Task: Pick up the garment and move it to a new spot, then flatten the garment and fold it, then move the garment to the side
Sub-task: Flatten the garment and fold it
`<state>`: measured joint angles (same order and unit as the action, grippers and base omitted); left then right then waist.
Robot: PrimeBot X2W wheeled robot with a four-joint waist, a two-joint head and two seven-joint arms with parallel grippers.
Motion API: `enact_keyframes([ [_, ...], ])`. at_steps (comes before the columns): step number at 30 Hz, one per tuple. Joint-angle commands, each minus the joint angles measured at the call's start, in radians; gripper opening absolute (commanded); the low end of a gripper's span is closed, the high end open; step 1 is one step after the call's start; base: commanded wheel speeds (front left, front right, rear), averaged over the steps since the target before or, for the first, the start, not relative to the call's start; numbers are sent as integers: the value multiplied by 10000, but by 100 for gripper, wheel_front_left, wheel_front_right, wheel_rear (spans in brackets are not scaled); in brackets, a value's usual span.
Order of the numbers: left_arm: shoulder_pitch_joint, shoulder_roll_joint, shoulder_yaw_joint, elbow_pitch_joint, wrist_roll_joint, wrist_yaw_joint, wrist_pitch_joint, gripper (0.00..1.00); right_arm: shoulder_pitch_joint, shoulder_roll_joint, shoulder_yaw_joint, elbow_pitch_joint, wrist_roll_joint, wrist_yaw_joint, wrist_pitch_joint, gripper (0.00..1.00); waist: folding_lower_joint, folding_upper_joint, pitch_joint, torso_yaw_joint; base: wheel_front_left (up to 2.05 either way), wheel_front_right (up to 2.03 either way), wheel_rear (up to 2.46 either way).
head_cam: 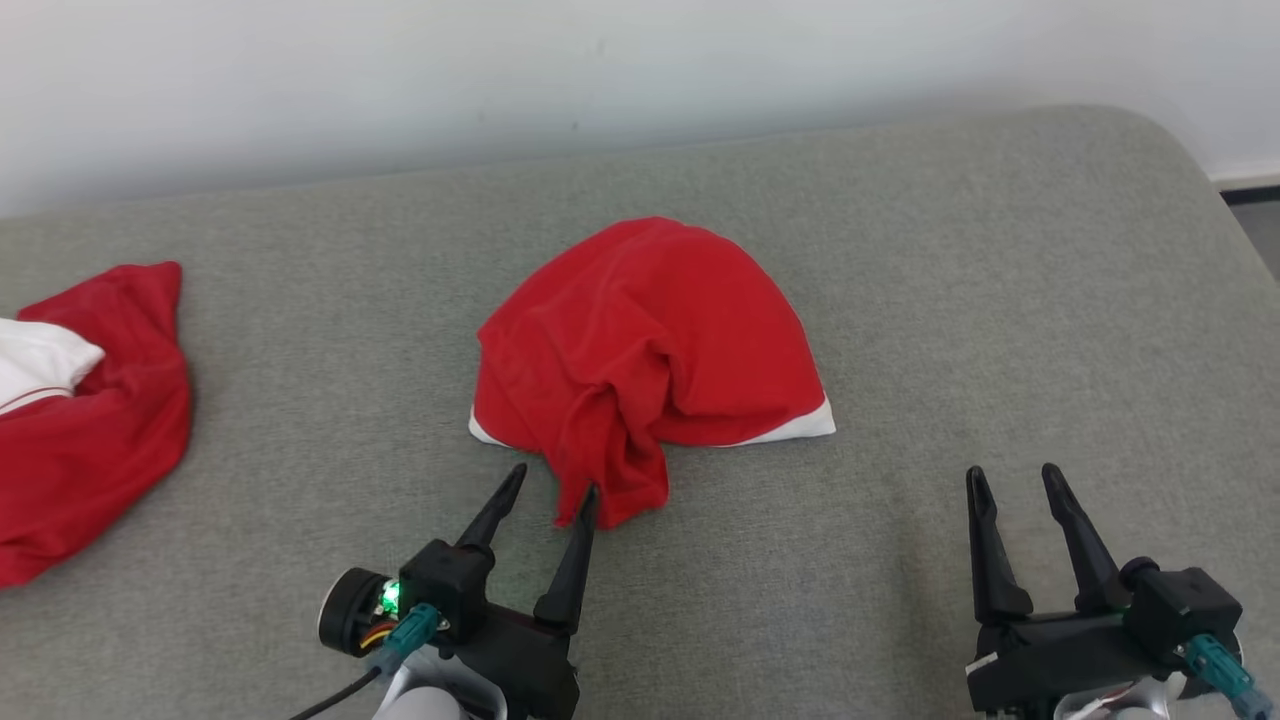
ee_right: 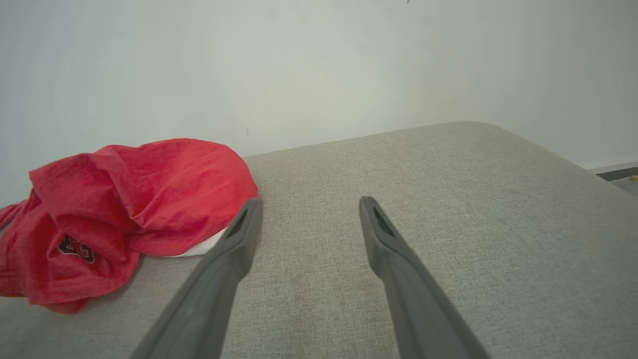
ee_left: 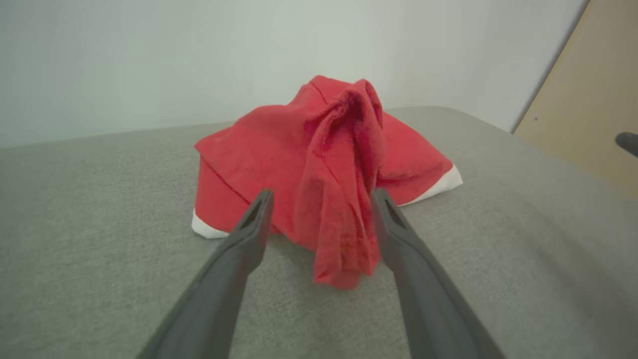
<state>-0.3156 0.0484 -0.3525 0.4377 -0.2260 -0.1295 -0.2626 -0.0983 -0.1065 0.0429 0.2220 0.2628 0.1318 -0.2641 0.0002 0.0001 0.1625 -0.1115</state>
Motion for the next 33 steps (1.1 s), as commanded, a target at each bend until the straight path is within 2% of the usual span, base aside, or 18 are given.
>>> enact_keyframes([
  [1,-162,48,22,53,-54,-4,-34,100,-79,-20,11,-18,51,-21,-7,100,-2,-1,257,-262,0,0,0],
  [4,-377,32,-71,531,-316,-5,-34,100,-179,-31,47,-27,49,-21,-7,100,-2,-1,365,-406,0,0,0],
  [5,-444,42,45,709,-413,-3,-34,94,-214,-44,55,-31,45,-21,-6,100,-2,-1,389,-453,0,0,0],
  [6,-542,45,100,878,-475,7,-34,18,-229,-68,27,-38,49,-21,-6,100,-2,-1,404,-474,0,0,0],
  [7,-645,34,112,986,-477,5,-34,0,-223,-87,9,-50,58,-21,-6,100,-2,-1,416,-484,0,0,0],
  [11,-854,37,122,1296,-487,5,-34,0,-153,-120,-90,-37,48,-21,-7,100,-2,-1,397,-436,0,0,0],
  [15,-1045,123,679,1156,-384,32,-34,0,-49,-51,-148,16,43,-21,-6,100,-2,-1,207,-233,0,0,0],
  [21,-1749,1112,1613,573,152,78,-34,0,-11,87,-61,76,13,-21,-7,100,-2,-1,-131,-42,0,0,0],
  [27,-2955,2159,1760,-110,736,40,-34,0,122,189,-47,170,58,-21,-6,100,-2,-1,-417,-98,0,0,0],
  [30,-3481,2403,1547,-526,923,21,-9,0,203,249,-69,200,69,-21,-6,100,-2,-1,-530,-175,0,0,0],
  [33,-3753,2319,1109,-1007,966,-1,181,0,207,307,-107,194,63,-21,-6,100,-2,-1,-567,-255,0,0,0],
])
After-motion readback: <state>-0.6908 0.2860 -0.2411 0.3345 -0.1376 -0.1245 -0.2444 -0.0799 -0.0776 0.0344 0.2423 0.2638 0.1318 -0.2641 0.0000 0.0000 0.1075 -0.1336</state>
